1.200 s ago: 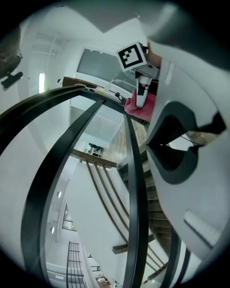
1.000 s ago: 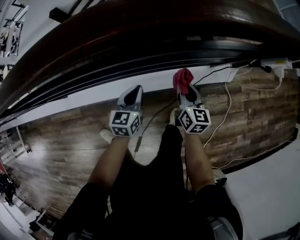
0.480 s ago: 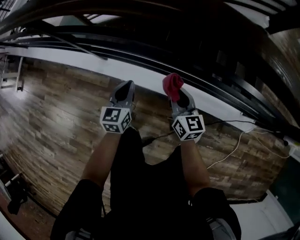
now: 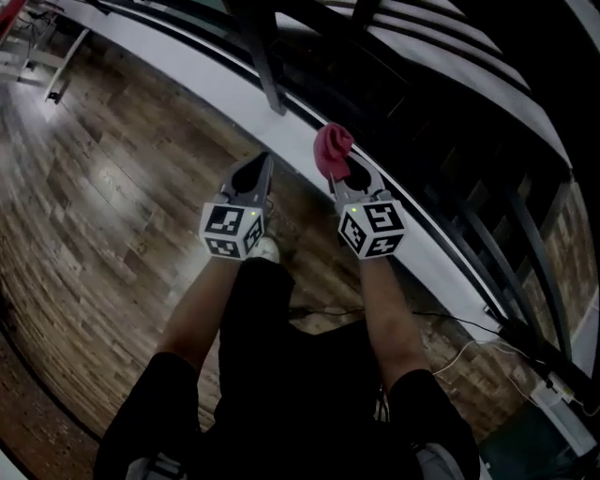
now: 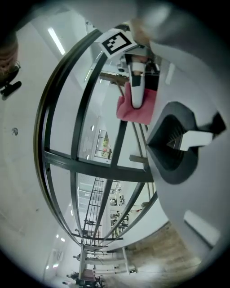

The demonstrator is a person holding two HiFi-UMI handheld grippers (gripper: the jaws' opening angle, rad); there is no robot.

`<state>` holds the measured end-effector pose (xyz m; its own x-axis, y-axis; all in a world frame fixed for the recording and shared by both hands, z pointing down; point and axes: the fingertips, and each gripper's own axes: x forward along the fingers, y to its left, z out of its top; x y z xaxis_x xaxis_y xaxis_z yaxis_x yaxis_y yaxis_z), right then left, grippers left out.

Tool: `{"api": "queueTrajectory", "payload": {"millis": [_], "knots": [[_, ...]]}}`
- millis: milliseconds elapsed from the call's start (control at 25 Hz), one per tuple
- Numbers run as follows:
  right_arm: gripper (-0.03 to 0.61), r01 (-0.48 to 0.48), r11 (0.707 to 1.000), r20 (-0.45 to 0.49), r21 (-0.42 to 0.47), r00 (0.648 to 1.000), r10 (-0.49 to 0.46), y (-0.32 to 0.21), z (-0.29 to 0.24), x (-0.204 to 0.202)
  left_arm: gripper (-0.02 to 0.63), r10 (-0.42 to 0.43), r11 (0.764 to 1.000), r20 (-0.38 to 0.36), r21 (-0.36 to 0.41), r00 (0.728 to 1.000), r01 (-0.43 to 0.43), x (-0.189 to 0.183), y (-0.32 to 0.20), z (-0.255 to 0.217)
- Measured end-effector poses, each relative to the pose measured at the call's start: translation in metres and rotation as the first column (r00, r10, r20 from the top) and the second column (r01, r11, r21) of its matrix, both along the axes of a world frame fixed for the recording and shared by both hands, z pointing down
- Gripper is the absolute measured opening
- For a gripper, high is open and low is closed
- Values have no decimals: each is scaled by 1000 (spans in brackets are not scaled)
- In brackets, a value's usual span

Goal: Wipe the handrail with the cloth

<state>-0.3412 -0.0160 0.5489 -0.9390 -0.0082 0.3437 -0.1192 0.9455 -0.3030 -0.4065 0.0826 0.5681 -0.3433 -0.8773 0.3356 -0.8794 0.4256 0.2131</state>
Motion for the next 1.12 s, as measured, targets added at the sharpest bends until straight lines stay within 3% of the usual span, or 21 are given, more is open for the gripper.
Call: {"api": "queueTrajectory", "payload": {"millis": [160, 320, 480, 640, 880, 1120], "knots": [[49, -30, 994, 72, -104, 997, 37, -5, 31, -69, -2, -15, 999, 64, 30, 998, 13, -45, 0, 39], [49, -93, 995, 121, -29, 988, 96, -24, 52, -125, -1, -20, 994, 135, 106, 991, 5, -97, -17, 66], [48, -161, 985, 129, -64, 977, 169, -32, 64, -153, -2, 10, 984, 163, 173, 987, -39, -125, -31, 84], [48, -178, 984, 57, 24, 983, 176, -41, 64, -169, -2, 36, 971, 123, 232, 992, -64, -133, -44, 87], [48, -227, 967, -90, 118, 967, 238, -63, 75, -184, -2, 109, 966, 54, 230, 993, -119, -122, -62, 93], [48, -143, 939, -257, 312, 939, 228, -69, 95, -200, -2, 114, 970, 52, 212, 992, -122, -126, -66, 100]]}}
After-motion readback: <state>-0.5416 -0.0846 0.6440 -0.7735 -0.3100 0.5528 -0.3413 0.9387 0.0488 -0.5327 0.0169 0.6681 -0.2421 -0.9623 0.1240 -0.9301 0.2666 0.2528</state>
